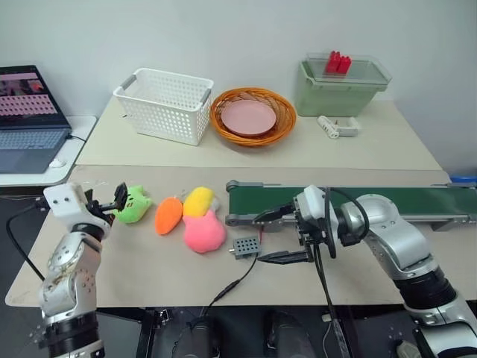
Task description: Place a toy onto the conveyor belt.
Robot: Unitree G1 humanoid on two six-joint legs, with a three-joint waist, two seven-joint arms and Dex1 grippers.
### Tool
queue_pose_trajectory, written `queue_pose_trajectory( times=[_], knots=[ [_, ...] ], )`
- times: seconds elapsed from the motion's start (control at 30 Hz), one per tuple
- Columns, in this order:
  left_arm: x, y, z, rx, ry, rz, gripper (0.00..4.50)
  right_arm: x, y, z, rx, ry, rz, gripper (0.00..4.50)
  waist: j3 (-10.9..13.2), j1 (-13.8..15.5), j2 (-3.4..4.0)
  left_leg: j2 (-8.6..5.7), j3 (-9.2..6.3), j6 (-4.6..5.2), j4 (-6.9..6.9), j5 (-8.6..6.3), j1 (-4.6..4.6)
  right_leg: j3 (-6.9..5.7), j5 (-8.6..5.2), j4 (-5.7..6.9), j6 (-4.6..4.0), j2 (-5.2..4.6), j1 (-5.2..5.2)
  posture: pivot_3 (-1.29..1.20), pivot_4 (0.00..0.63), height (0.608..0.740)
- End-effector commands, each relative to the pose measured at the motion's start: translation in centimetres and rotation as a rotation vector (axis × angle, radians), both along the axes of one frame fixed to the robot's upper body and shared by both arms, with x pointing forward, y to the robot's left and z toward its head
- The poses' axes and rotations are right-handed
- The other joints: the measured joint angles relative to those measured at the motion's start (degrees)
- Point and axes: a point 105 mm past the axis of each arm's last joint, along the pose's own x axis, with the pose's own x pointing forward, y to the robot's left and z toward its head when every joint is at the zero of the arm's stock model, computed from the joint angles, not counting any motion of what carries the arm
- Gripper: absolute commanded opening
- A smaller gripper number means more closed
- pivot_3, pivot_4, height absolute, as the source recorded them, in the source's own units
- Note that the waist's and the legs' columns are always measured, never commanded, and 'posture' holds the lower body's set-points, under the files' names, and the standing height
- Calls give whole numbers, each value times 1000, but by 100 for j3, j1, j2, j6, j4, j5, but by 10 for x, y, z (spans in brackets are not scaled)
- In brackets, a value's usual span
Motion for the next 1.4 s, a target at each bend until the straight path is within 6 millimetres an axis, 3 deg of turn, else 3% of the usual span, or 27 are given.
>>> queue_pose_trajectory(
  times=[0.03,0.2,0.47,0.6,0.7,0.87,1.17,1.27,1.4],
  knots=[
    [-9,11,1,82,43,-44,4474,0,3,5,14,-20,10,4500,0,-1,0,1,0,-3,0,1,-2,-1,-1,1,-2,1,-4,0,150,740],
    [-1,21,-12,161,141,-115,4474,1,4,1,15,-20,-4,4500,0,14,0,1,4,-6,-3,2,-2,-3,-4,4,-8,1,-8,0,150,740],
    [40,5,-12,243,173,-294,4474,3,5,-2,32,-20,-51,4500,0,40,0,-1,3,-6,-3,2,-13,-11,-4,0,-7,0,-10,0,150,740],
    [52,6,-20,248,210,-319,4474,3,4,-2,38,-24,-71,4500,0,-22,0,0,6,-9,-3,4,-11,-14,-3,3,-6,2,-10,0,150,740],
    [56,10,-30,249,249,-314,4474,2,4,0,46,-26,-82,4500,0,-56,-1,2,7,-16,-4,8,-9,-14,-3,3,-7,9,-10,0,150,740],
    [54,24,-70,271,390,-262,4474,3,0,3,62,-34,-121,4500,-1,-56,-1,2,6,-16,-5,8,-3,-13,-3,6,-6,8,-7,0,150,740],
    [54,21,-81,265,413,-272,4474,6,-3,5,61,-55,-154,4500,-3,-62,2,3,7,-14,-5,7,6,-8,-1,14,-7,2,-5,0,150,740],
    [56,20,-79,258,396,-265,3757,8,-3,4,60,-57,-163,4500,-3,-60,2,2,6,-14,-5,7,6,-7,-1,15,-7,0,-5,0,150,740],
    [57,20,-79,254,393,-262,2303,12,-5,3,57,-66,-187,4500,-3,-53,2,2,7,-12,-5,6,5,-8,-1,14,-7,-1,-5,0,150,740]
  ],
)
